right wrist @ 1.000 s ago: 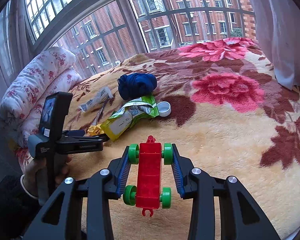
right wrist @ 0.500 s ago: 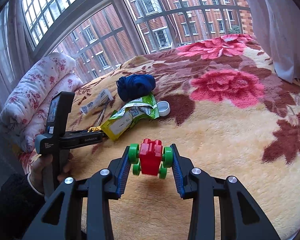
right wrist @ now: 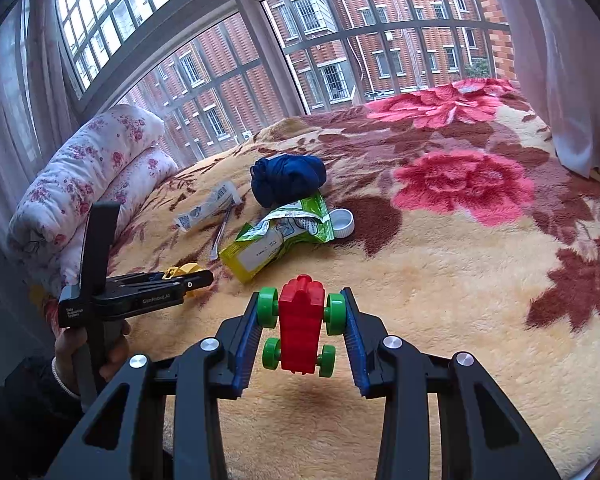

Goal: Collect trash
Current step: 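Lower the toy car and yellow piece into the orange bin, open both grippers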

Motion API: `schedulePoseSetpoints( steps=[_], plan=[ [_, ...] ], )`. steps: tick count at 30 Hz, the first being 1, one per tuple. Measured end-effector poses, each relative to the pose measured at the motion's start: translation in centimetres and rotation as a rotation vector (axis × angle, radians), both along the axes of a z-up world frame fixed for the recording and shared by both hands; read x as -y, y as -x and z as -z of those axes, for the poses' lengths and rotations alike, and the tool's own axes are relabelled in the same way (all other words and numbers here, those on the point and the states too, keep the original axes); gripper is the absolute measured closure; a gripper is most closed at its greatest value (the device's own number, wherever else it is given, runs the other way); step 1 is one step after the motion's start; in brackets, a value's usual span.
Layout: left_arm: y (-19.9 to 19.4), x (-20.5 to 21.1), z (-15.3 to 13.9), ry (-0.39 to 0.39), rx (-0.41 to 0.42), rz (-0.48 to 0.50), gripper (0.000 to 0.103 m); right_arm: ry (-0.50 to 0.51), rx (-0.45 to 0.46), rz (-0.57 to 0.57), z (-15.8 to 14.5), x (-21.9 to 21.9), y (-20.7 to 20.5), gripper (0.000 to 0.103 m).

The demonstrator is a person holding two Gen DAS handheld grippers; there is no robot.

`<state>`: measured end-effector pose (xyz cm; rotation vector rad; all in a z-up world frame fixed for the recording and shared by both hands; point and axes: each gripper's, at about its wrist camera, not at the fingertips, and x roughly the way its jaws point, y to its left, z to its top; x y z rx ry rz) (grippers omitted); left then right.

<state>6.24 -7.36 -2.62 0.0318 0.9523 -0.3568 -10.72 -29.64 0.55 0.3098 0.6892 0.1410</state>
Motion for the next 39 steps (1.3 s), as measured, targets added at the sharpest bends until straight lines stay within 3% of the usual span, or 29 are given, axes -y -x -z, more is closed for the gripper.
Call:
schedulePoseSetpoints(
  steps=[18, 39],
  plan=[
    [7.5, -2.0, -2.4, -0.045, 0.108, -0.052, 0.058, 0.05, 0.017, -0.098, -2.3, -6.3, 2.5, 0.064],
    [18.6, -5.2, -2.3, -0.064, 0.147, -0.015, 0.058, 0.104, 0.005, -0.197, -2.4, -12.9, 12.7, 0.064]
  ],
)
